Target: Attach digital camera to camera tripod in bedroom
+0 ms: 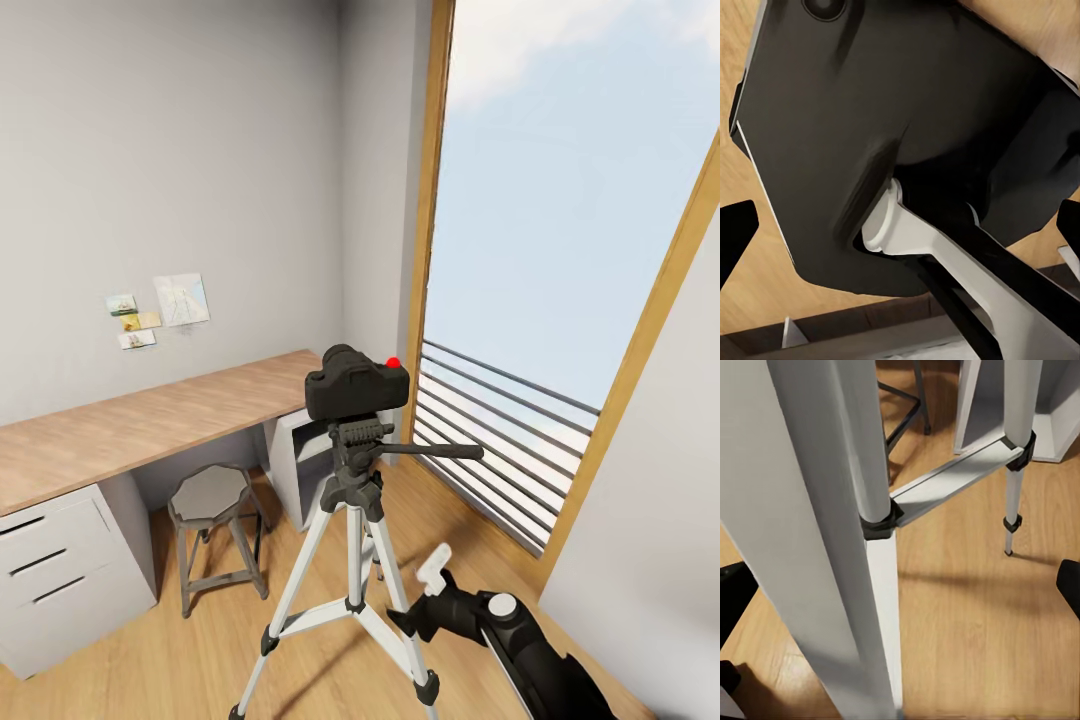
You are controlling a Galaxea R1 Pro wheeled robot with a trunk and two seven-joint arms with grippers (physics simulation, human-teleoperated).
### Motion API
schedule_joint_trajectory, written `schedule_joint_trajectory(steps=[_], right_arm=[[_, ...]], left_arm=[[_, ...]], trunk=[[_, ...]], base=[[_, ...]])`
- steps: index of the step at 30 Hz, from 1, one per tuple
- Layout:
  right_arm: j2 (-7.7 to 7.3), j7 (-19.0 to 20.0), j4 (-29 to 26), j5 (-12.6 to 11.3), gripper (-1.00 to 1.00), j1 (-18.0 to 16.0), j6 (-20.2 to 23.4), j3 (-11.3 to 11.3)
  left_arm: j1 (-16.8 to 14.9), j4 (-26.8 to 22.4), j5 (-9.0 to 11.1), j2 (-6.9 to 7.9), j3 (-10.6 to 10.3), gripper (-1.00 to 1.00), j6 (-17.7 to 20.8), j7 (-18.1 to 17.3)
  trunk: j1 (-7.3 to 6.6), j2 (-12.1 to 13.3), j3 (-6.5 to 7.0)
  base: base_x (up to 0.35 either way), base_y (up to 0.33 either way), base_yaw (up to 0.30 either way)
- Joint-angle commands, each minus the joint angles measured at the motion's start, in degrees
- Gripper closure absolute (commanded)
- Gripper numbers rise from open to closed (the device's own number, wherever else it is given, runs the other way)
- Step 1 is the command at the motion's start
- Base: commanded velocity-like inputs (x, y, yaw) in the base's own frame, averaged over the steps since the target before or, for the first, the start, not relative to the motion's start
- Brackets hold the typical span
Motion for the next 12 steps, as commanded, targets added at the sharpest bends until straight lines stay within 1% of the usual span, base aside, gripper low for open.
schedule_joint_trajectory(steps=[1,5,12], right_arm=[[-0.03,0.23,-0.10,0.46,-1.00,-0.05,0.19,0.05],[-0.56,0.30,0.44,0.47,-1.00,0.40,0.26,0.06],[-0.88,0.31,0.67,0.47,-1.00,1.02,0.34,0.06]], left_arm=[[-0.06,0.04,0.60,0.02,-0.06,-1.00,0.27,-0.08],[-0.06,0.04,0.60,0.02,-0.06,-1.00,0.27,-0.08],[-0.06,0.04,0.60,0.02,-0.06,-1.00,0.27,-0.08]], trunk=[[0.04,-0.13,-0.13],[0.04,-0.13,-0.13],[0.04,-0.13,-0.13]], base=[[0.000,0.000,0.000],[0.000,0.000,0.000],[0.000,0.000,0.000]])
